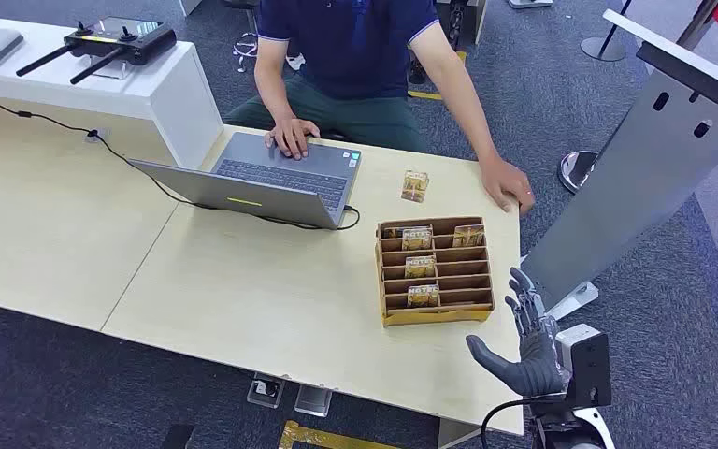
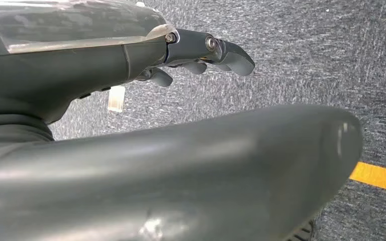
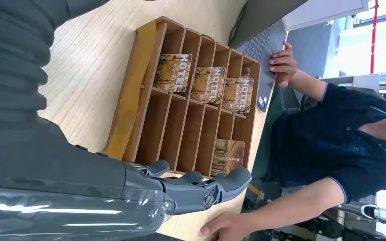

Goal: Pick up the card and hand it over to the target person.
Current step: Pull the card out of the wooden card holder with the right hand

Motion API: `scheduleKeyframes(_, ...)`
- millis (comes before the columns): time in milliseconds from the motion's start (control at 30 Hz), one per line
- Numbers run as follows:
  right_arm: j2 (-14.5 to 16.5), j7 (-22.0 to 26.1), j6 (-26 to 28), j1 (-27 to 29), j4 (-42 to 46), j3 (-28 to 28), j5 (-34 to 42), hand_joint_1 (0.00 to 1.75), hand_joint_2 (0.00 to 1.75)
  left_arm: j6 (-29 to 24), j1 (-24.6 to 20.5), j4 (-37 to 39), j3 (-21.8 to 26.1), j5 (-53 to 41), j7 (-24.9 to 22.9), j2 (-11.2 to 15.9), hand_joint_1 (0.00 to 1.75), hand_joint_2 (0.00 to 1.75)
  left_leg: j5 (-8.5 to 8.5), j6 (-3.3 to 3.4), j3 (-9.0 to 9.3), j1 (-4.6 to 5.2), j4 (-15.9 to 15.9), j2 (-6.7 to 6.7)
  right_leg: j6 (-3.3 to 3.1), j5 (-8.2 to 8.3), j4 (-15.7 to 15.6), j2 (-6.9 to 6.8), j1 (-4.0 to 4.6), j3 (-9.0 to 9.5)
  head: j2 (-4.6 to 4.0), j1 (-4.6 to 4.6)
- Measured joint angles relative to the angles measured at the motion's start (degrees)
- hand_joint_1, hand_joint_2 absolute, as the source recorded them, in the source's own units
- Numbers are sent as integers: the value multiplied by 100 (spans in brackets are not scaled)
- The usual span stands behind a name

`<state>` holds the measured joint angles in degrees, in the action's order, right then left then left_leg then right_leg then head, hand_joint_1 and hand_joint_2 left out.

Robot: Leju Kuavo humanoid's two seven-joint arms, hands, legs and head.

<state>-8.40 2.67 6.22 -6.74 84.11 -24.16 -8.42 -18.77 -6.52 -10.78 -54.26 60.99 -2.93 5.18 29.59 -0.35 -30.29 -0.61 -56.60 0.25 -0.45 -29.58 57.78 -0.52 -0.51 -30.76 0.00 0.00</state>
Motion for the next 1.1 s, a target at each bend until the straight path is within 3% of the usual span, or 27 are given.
scheduleKeyframes(200,125,-644,135,-565,-175,-229,-1302,0,175,30,-5,-3,-88,-79,15,-6,0,0,-4,0,1,0,5,1,0,4,-4,2,0,0,0,0)
scheduleKeyframes(567,521,-1573,-64,-2231,-1604,-1242,-3844,0,175,42,-111,-15,-255,-236,-139,-9,0,0,15,-1,-2,1,-20,-6,1,-16,18,-11,-1,1,0,0)
scheduleKeyframes(667,585,-1851,-59,-2458,-1857,-1449,-4254,0,175,40,-123,-15,-275,-257,-168,-15,0,0,12,-1,-2,1,-17,-5,1,-13,15,-9,-1,1,0,0)
scheduleKeyframes(867,882,-2881,-57,-2700,-2242,-1584,-4736,3,175,6,-175,-17,-330,-311,-262,-44,0,0,17,-1,-3,1,-24,-10,1,-20,22,-16,-2,2,0,0)
scheduleKeyframes(1100,1162,-3138,65,-2894,-2615,-1773,-4969,19,175,-12,-181,-27,-300,-292,-279,-45,0,0,16,-1,-4,1,-23,-10,1,-19,21,-16,-2,2,0,0)
